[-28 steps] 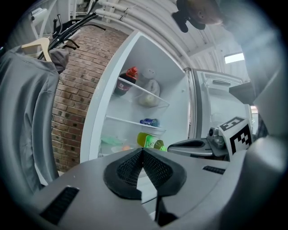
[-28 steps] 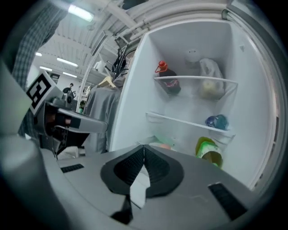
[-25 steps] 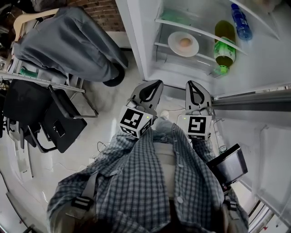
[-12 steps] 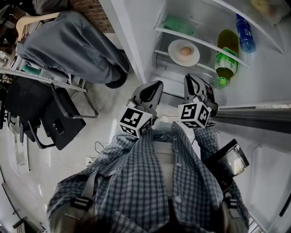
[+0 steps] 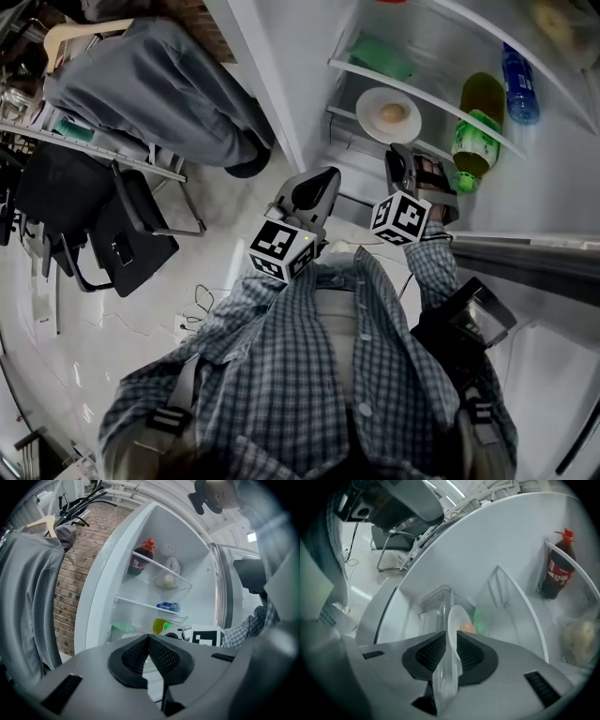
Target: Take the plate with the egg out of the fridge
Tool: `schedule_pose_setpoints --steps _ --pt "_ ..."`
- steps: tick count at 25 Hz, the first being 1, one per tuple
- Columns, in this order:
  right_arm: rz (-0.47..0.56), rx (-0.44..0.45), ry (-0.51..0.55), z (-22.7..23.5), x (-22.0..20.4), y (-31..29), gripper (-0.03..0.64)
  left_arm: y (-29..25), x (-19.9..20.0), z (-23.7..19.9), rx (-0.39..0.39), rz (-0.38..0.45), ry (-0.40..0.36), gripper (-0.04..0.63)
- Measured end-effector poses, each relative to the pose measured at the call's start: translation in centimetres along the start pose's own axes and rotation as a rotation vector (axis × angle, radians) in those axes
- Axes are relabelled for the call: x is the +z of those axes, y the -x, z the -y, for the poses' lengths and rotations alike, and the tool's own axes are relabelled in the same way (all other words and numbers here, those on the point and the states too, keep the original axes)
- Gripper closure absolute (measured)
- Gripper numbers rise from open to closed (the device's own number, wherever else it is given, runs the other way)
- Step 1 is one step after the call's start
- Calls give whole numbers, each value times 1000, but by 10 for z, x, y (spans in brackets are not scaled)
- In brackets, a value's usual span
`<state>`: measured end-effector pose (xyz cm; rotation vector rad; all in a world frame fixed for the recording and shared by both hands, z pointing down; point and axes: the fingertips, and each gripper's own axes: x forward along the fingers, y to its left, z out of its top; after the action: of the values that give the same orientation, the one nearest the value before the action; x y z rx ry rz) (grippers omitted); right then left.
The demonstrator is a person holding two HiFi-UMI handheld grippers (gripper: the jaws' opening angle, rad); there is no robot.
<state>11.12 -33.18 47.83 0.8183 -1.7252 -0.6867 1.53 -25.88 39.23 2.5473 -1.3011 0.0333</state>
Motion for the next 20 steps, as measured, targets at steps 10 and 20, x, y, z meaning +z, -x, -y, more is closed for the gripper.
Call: schedule_pose_setpoints --steps 10,20 --pt "-32 20 136 -5 -11 -26 563 -6 -2 -6 11 -8 10 588" --pt "-23 -30 191 0 -9 -29 589 -25 -10 -1 -50 -19 142 588"
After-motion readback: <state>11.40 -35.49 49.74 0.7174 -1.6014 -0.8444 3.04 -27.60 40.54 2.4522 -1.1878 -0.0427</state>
